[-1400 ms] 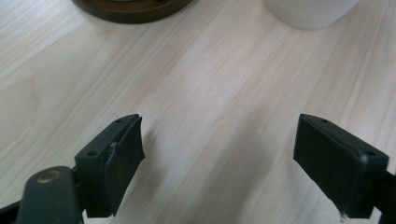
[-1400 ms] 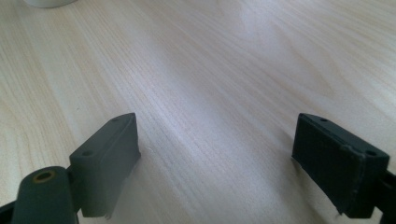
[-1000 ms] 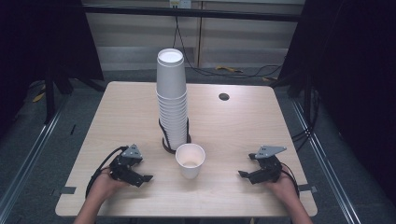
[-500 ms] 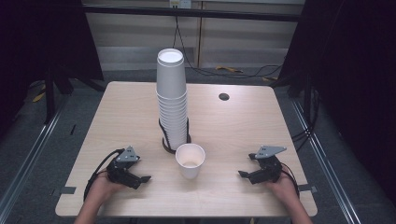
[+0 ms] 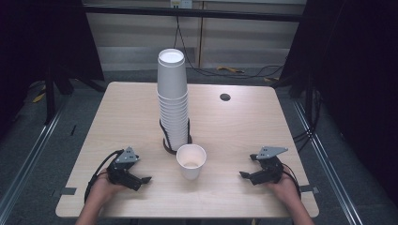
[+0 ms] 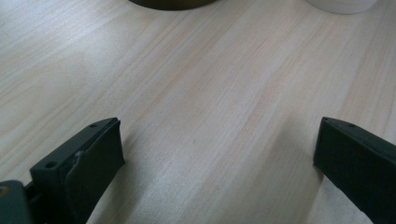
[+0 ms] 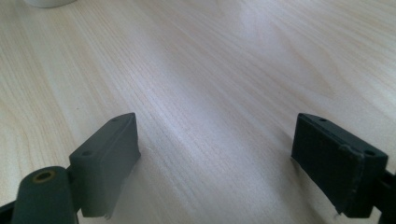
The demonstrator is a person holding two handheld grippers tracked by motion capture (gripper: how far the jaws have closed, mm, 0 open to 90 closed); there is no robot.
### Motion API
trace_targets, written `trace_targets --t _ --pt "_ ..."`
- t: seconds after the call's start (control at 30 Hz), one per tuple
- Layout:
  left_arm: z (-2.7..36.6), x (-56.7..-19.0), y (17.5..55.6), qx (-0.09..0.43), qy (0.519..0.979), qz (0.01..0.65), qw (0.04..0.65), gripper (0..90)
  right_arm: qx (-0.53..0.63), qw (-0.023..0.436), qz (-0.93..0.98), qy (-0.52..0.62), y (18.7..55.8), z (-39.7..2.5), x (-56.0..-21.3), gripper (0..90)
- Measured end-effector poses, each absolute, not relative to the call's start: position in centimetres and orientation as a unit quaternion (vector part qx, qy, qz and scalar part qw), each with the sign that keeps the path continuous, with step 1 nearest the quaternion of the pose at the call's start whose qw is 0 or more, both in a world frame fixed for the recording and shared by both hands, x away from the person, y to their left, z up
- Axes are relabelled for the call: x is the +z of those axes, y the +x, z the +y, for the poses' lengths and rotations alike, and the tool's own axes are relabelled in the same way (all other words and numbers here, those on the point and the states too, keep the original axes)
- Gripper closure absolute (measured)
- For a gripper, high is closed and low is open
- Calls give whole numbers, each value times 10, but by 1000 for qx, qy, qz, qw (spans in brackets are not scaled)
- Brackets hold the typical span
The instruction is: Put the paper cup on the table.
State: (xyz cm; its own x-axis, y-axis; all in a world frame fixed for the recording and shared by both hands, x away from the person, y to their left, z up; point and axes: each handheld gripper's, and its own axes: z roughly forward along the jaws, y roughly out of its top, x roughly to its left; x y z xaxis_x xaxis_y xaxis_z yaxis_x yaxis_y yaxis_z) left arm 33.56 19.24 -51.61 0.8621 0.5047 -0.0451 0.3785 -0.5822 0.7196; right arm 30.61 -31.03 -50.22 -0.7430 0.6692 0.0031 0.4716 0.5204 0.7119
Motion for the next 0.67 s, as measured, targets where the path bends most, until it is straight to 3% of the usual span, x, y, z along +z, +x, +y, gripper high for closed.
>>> trace_targets --t 0.67 --pt "192 -516 335 97 880 272 378 0 360 138 861 332 306 -310 -502 145"
